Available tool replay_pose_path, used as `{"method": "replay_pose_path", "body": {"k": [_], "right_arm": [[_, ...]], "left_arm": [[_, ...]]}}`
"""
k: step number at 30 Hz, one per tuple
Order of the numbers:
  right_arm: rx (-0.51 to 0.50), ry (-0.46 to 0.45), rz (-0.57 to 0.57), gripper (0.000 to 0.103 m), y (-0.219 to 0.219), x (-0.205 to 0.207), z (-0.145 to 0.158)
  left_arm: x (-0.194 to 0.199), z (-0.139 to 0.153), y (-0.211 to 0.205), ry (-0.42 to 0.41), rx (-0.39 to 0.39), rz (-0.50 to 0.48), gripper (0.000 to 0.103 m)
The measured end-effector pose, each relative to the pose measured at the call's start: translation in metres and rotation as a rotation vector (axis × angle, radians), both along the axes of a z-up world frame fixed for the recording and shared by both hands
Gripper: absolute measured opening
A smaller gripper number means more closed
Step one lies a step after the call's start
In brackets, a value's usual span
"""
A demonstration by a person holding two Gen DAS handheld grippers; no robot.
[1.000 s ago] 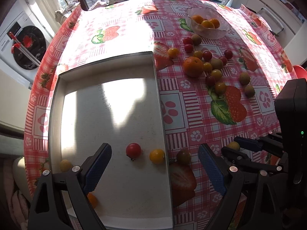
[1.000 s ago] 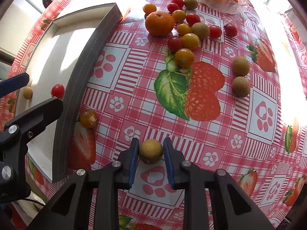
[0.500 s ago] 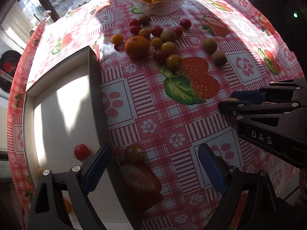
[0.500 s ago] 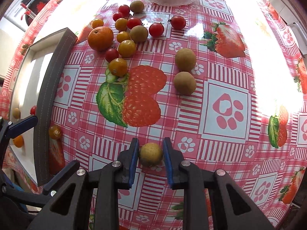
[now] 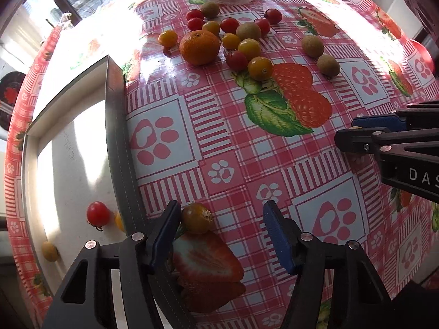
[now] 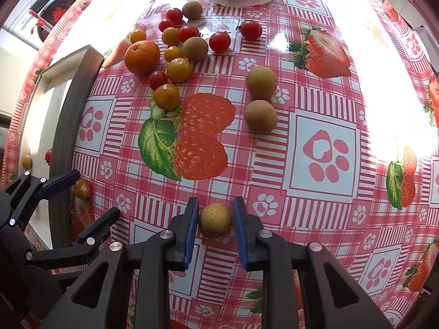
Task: Organize fruits
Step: 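Grasp an orange cherry tomato with the left gripper, then carry the orange tomato over the tray with the left gripper while the right holds its fruit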
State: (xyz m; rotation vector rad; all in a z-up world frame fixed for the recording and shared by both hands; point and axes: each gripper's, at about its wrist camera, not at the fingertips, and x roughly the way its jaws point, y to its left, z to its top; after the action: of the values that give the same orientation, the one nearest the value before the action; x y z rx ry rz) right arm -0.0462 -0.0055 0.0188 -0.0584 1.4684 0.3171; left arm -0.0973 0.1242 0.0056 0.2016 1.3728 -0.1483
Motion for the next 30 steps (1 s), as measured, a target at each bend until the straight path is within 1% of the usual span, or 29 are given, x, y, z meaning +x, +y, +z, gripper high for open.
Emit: {"method": "replay_pose_path", "body": {"k": [1, 3, 5, 9, 11, 14, 19, 22, 26, 30], "right_arm": [[0.002, 0.002, -0.003, 0.027, -0.002, 0.000, 0.000], [0.006, 0.004, -0.008, 0.028, -0.007, 0.000, -0.001], [0.010, 0.006, -0.012, 0.028, -0.011, -0.001, -0.002], [0.027, 0.012, -0.029, 0.028, -0.020, -0.004, -0.002], [0.033, 0.011, -0.037, 0.028, -0.024, -0.006, 0.000], [0.041, 0.012, -0.048, 0.028, -0.030, -0.008, 0.000], [0.050, 0.015, -0.060, 0.028, -0.038, -0.012, -0.002], [0.064, 0.021, -0.067, 0.028, -0.041, -0.011, 0.001], [0.077, 0.017, -0.060, 0.028, -0.039, -0.008, 0.015], [0.092, 0.008, -0.038, 0.028, -0.031, -0.008, 0.032]], "left_arm": [[-0.001, 0.000, 0.000, 0.003, -0.013, 0.008, 0.053], [-0.005, 0.002, -0.003, 0.014, -0.053, 0.007, 0.025], [-0.008, 0.002, -0.005, 0.027, -0.067, 0.015, 0.024], [-0.008, 0.002, 0.016, 0.081, -0.219, 0.140, 0.023], [-0.013, 0.000, 0.029, 0.089, -0.251, 0.186, 0.023], [-0.017, -0.003, 0.039, 0.096, -0.254, 0.204, 0.024], [-0.015, -0.002, 0.034, 0.094, -0.213, 0.166, 0.023], [-0.013, 0.000, 0.030, 0.102, -0.228, 0.167, 0.023], [-0.013, 0.012, 0.027, 0.082, -0.246, 0.178, 0.023], [-0.016, 0.032, 0.036, 0.043, -0.267, 0.195, 0.023]]}}
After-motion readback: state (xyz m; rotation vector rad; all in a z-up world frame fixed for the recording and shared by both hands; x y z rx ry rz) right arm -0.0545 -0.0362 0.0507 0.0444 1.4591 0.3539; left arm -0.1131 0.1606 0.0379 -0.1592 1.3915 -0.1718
